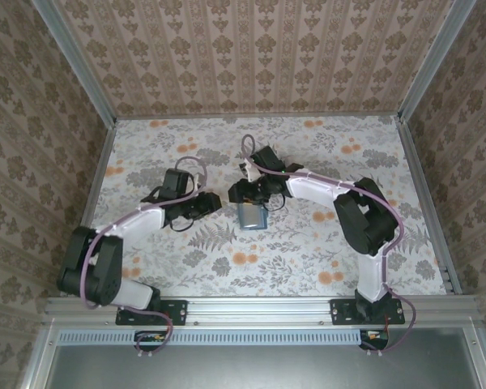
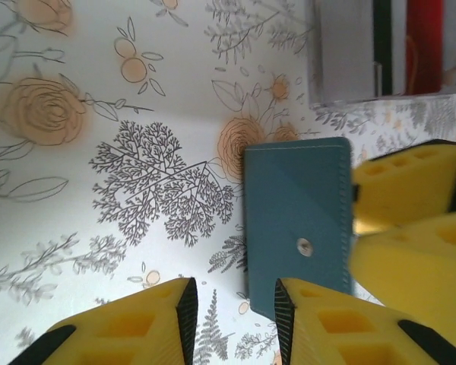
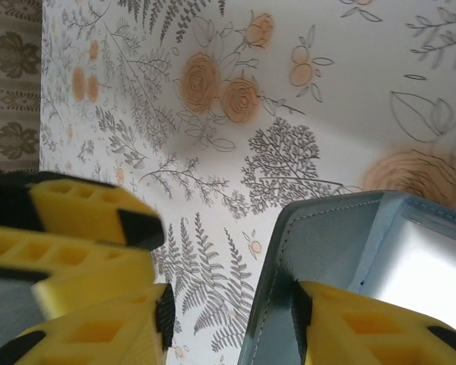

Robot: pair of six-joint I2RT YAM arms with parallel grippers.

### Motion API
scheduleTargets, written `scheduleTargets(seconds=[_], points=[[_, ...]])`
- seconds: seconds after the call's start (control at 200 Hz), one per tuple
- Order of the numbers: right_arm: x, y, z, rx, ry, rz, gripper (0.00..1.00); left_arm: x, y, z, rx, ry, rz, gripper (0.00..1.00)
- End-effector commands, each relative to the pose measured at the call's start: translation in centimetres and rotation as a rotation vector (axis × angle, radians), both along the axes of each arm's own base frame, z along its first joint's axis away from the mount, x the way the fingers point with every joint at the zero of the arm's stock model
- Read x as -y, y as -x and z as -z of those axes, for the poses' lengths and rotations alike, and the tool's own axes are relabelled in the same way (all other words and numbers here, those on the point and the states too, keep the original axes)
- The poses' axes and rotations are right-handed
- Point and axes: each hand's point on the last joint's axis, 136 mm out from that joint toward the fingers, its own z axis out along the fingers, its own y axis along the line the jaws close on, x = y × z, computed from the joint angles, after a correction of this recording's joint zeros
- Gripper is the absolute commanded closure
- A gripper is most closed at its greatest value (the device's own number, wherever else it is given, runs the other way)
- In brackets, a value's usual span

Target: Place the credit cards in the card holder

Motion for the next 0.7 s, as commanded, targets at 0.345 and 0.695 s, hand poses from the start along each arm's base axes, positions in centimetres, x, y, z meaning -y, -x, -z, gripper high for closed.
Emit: scheduleTargets(seconds=[0.345, 0.695], points=[[-2.7, 0.1, 4.9, -0.114, 0.085, -0.032, 0.61, -2.4, 3.2, -0.9, 0.075, 0.050, -0.108, 0.69], [-2.7, 1.4, 6.2, -0.099, 0.179, -0.068, 0.45, -1.0, 2.3, -1.8, 0.071, 0.112, -0.082, 0.70]])
